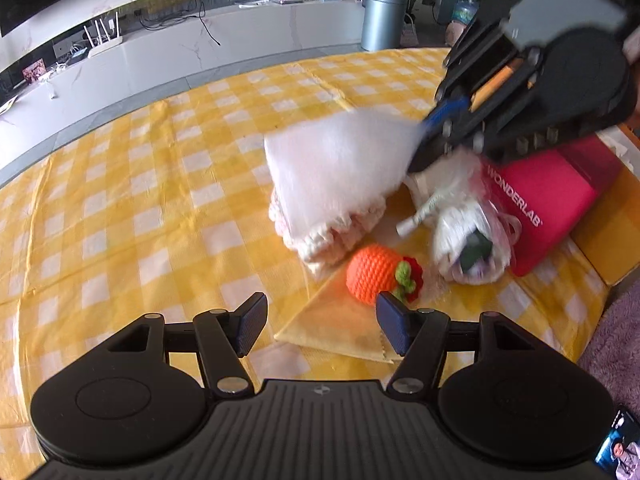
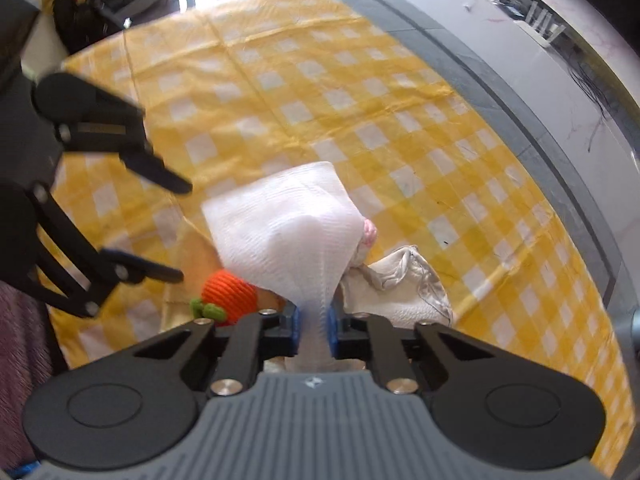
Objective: Organize soft objects
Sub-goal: 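Grasp the white mesh bag with the right gripper, then grasp the beige cloth with the left gripper while the right gripper lifts the mesh bag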
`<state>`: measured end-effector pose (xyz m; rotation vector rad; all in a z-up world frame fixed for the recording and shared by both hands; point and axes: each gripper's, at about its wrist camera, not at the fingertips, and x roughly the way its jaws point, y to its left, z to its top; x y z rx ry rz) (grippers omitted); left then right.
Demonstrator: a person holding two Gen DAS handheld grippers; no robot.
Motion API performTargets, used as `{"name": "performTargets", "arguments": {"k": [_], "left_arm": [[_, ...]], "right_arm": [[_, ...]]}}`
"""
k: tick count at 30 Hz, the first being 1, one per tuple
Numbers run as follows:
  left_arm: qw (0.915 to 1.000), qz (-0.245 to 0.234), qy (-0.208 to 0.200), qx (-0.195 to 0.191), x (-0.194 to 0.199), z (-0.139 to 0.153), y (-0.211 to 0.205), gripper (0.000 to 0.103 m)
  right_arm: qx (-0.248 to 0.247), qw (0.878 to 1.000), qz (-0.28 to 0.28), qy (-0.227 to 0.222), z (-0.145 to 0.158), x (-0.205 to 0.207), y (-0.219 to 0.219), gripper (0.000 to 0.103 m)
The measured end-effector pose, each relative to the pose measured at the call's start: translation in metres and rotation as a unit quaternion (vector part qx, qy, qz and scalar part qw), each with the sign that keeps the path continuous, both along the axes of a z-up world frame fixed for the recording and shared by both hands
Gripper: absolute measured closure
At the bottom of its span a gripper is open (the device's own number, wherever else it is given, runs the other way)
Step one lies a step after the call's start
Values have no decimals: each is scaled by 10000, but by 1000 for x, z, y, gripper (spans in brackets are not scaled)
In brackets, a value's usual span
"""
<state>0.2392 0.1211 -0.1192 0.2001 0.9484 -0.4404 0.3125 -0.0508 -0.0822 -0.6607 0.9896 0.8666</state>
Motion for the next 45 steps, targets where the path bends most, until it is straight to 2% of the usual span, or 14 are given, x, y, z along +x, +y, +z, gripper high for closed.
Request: {"name": "performTargets", "arguments": {"k": [4,7,10,13,15,16,20,21,23,27,29,32,37,45], "left_arm": [[9996,-254,77,126,-4,-8,-9,26],[9983,-553,99,161,-4,-16,-17,23],[9961,-799,110,353,-1,-25,-25,21],[9951,-804,233,520,2,-35,-28,20],[9955,-771,288,473,2,-40,-28,16],[9958,-763,276,420,1,-41,-28,12],[9961,-743,204,427,-2,-43,-27,13],[9964,-701,195,432,-2,-42,-27,16],[9975,-551,193,390,-2,-40,-25,32],[9990,-214,128,360,-5,-36,-22,56],[9992,-113,86,368,-9,-35,-23,76],[9991,147,63,387,-15,-34,-24,93],[9977,665,28,152,-28,-22,-15,96],[9909,1283,-271,-300,-65,25,-5,96]], "right_arm": [[573,9933,-1003,-76,16,-3,-15,101],[1031,9845,-1418,-33,18,-18,-20,101],[1312,9740,-1841,128,9,-30,-24,101],[1493,9583,-2418,310,-5,-37,-33,101],[1734,9451,-2740,401,-10,-42,-41,101],[1807,9400,-2868,375,-11,-44,-44,101],[2101,9243,-3166,357,-12,-58,-54,100],[2171,9211,-3210,380,-13,-60,-56,100],[2254,9176,-3254,368,-12,-66,-58,100],[2313,9170,-3241,240,-10,-78,-60,100],[2343,9168,-3228,205,-9,-80,-61,100],[2470,9123,-3258,208,-4,-84,-64,100],[2690,9050,-3292,150,7,-99,-72,100],[2904,8965,-3345,113,17,-127,-85,101]]}}
